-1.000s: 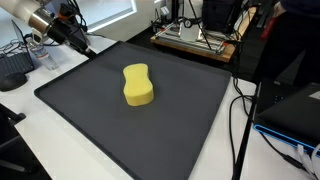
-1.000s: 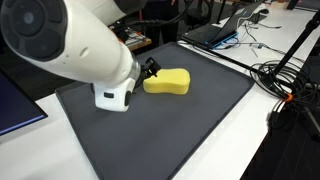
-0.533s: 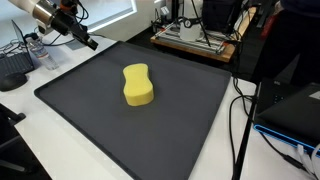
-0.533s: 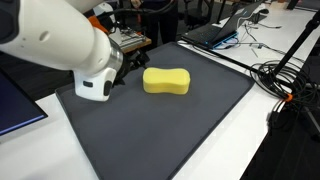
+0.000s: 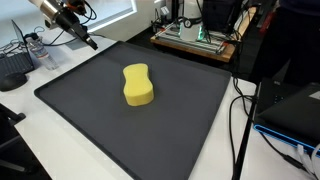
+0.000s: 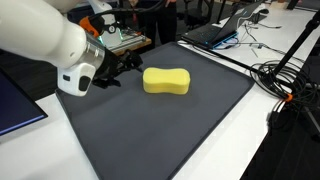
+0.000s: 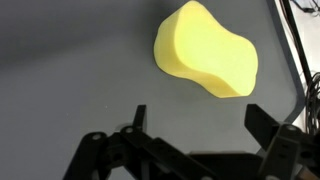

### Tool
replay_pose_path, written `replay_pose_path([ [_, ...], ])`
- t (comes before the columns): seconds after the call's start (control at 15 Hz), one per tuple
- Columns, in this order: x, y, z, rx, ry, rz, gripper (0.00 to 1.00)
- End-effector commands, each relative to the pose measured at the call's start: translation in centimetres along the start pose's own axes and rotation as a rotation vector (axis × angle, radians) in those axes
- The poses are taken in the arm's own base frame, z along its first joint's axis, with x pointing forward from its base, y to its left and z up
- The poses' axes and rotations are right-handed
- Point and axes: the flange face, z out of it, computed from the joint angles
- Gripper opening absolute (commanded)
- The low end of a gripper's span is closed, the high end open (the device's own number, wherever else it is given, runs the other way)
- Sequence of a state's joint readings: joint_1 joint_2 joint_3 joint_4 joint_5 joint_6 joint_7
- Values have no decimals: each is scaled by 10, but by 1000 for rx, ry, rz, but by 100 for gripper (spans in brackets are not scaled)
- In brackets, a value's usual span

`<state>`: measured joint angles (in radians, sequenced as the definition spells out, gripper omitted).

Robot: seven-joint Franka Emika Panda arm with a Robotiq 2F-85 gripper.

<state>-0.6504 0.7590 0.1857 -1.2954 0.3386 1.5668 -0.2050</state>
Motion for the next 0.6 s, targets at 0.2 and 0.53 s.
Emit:
replay_pose_path([
  [0.2, -55, 33, 20, 96, 104, 90, 100],
  [0.53, -103, 54, 39, 135, 161, 150, 100],
])
